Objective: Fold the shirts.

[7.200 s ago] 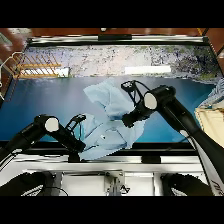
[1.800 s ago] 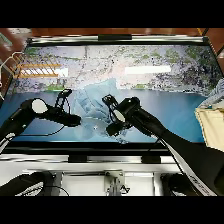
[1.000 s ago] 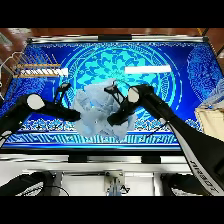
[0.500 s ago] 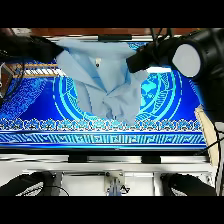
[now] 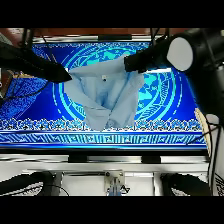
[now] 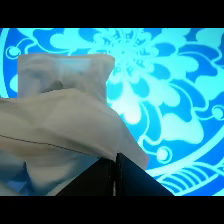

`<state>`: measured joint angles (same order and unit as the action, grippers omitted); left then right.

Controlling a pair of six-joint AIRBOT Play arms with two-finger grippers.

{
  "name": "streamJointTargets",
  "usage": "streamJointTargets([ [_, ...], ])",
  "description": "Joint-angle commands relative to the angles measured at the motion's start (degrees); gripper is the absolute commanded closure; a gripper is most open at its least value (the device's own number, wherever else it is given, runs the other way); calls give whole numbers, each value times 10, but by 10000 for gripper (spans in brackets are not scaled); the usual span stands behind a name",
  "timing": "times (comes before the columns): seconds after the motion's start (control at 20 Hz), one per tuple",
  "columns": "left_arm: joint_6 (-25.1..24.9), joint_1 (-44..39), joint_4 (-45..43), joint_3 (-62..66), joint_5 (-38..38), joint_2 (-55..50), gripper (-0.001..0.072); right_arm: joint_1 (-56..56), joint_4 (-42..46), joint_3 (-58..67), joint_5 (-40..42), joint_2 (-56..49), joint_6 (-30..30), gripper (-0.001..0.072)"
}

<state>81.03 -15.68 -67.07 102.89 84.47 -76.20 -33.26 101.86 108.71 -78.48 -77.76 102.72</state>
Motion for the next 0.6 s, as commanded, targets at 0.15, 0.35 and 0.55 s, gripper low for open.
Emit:
streamJointTargets([
  [0.15, 4, 0, 3, -13, -3, -91, 656, -1, -32, 1, -124, -80, -13, 630],
  [0.35, 0, 0, -74, -13, -5, -109, 655, -1, -41, 1, -193, -109, -56, 630],
  [0.55, -9, -1, -53, -13, -18, -125, 653, -1, -87, 1, -151, -110, -59, 630],
])
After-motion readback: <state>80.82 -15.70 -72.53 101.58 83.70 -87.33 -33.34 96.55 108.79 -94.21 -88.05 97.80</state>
